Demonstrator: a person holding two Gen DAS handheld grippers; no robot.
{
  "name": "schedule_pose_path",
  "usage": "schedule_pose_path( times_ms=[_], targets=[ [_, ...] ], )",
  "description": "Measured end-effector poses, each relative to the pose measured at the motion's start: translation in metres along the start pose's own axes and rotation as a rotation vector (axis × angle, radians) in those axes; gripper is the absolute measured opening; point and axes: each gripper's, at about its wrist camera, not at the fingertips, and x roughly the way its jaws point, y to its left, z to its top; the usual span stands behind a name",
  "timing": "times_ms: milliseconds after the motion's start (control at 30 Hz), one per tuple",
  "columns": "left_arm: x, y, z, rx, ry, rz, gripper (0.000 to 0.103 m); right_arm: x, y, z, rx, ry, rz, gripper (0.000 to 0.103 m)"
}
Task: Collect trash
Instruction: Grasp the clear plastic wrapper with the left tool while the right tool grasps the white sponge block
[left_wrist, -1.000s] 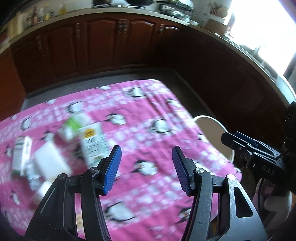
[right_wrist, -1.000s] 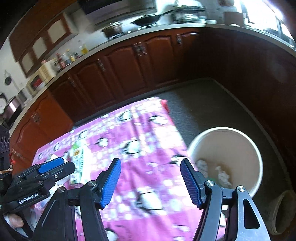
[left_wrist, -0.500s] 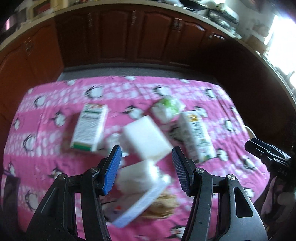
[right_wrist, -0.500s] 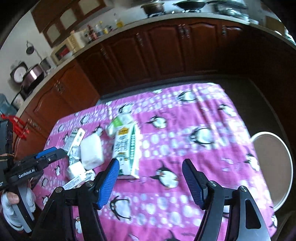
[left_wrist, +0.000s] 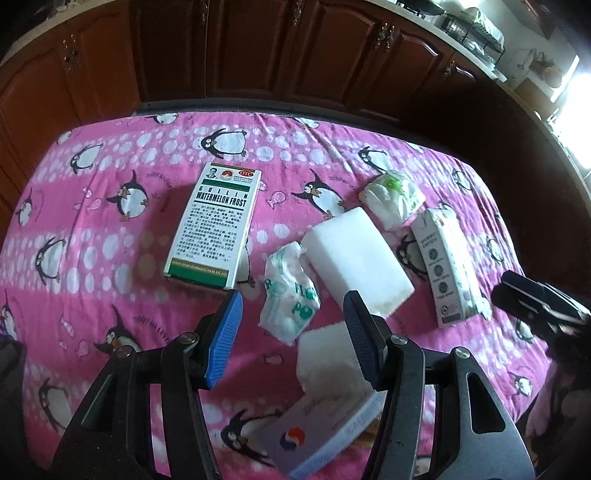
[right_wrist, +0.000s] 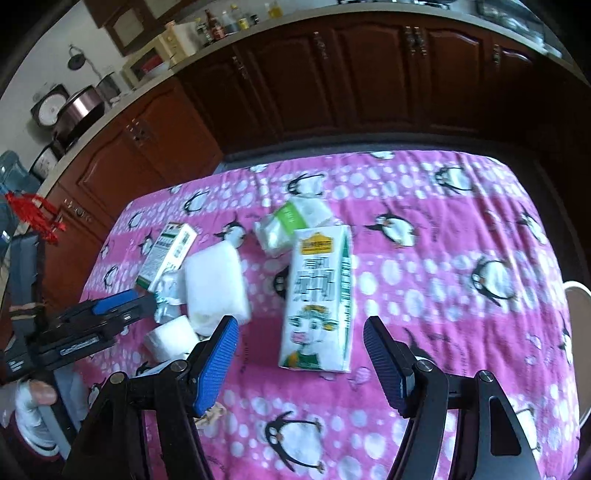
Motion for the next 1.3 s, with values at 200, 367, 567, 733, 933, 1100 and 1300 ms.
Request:
schedule_pose_path(
  times_ms=[200,367,567,733,933,1100,1300],
  targets=[
    [0.022,-0.002,0.006,0.019,0.020,-0.005,0.044,0.008,0.006,0.006,0.007,0.010,0.022,0.068],
    [0.026,0.001,0.005,0.031,0.036,-0.015,0.012,0.017,0.020,0.016,-0.012,0.020,0.058,0.068],
    [-0.006,0.019,0.005,0.004,-0.020,-0.042,0.009,0.049,0.044,0.030,-0.048,0.067,0.076,0.068],
    [-0.022,0.034,0.003,-0.015,-0.046,-0.017,0.009,0.086,0.066,0.039,-0.096,0.119,0.047,0.068],
    [-0.026,0.046,-0.001,-0.032,-0.051,0.010,0.009,0.111,0.084,0.038,-0.154,0.168,0.027,0.070],
    [-0.024,0.043,-0.003,-0.032,-0.049,0.004,0.009,0.119,0.083,0.032,-0.163,0.182,0.029,0.055],
    [-0.031,0.028,0.002,-0.013,-0.070,-0.012,0.009,0.073,0.073,0.037,-0.151,0.073,0.065,0.055]
  ],
)
